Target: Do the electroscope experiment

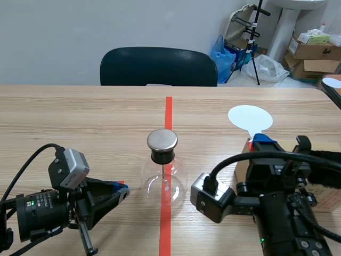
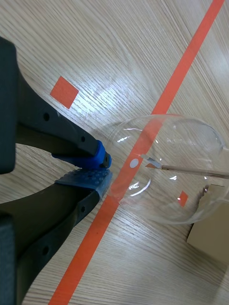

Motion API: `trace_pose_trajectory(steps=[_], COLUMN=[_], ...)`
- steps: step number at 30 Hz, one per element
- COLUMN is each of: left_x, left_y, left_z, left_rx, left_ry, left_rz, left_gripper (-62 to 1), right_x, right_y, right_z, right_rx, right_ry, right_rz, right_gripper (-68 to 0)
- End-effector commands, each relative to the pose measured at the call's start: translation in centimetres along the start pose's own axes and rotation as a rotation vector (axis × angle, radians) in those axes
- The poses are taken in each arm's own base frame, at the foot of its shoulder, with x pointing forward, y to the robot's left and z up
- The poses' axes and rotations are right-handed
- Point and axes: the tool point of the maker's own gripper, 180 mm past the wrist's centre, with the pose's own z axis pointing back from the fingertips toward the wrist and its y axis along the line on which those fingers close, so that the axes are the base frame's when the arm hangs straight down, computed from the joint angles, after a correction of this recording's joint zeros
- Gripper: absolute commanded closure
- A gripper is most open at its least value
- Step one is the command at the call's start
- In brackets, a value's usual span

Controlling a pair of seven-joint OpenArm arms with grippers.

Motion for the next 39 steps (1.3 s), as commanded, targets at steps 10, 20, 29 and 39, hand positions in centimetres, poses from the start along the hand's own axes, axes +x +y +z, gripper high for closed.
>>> trace_pose_trajectory(steps=[10, 20, 29, 39], left_x=[1.3, 1.3, 1.3, 1.3], left_y=[0.2, 0.2, 0.2, 0.2], left_z=[-0.3, -0.3, -0.3, -0.3], left_rx=[0.003, 0.003, 0.003, 0.003], left_ry=[-0.044, -0.044, -0.044, -0.044], left_rz=[-0.005, -0.005, -0.005, -0.005], left_gripper=[-3.2, -3.1, -3.2, -3.2], right_x=[-0.2, -0.2, 0.9, 5.1], right_y=[-1.2, -1.2, -1.2, -1.2], right_z=[-0.5, -0.5, -0.5, 0.3], right_rx=[-0.040, -0.040, -0.040, -0.041], right_ry=[0.007, 0.006, -0.055, -0.292], right_rz=[-0.008, -0.009, -0.007, -0.003], right_gripper=[-1.0, -1.0, -1.0, -1.0])
